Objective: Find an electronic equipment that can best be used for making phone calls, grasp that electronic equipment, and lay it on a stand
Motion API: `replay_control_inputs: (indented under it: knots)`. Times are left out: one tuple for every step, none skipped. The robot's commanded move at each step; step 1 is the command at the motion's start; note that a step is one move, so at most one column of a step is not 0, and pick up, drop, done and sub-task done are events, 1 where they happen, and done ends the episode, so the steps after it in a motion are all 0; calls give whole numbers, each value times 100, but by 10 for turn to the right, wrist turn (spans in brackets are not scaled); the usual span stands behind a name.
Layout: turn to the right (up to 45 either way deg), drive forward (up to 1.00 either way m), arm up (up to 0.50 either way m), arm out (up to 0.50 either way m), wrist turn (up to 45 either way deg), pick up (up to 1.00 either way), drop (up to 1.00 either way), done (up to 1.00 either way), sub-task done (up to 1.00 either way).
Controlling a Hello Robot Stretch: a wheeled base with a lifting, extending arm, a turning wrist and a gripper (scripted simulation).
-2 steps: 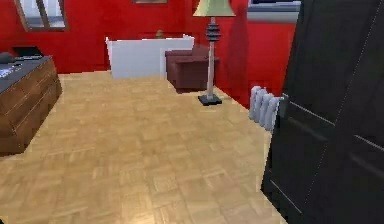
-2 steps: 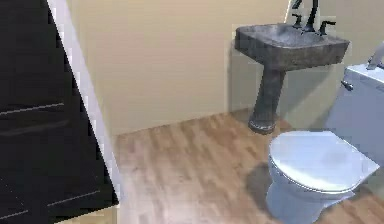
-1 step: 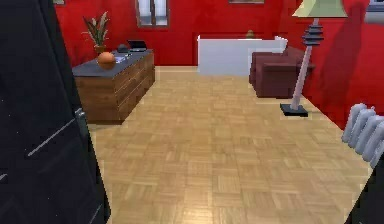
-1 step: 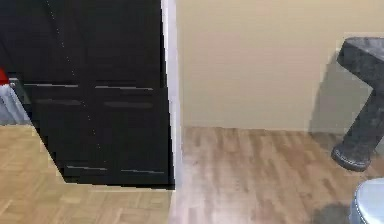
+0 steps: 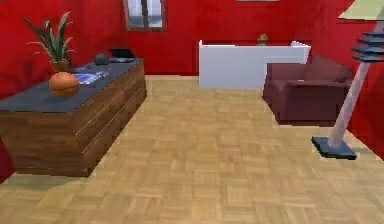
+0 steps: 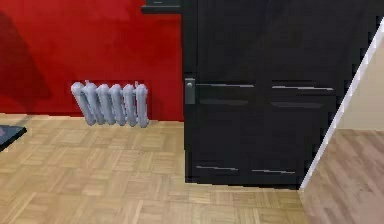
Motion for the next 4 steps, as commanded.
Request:
replay_control_inputs:
  knots:
    - [0, 25, 0, 0, 0, 0, 0, 0, 0]
    - [-90, 0, 0, 0, 0, 0, 0, 0, 0]
    - [0, 100, 0, 0, 0, 0, 0, 0, 0]
    - [0, 95, 0, 0, 0, 0, 0, 0, 0]
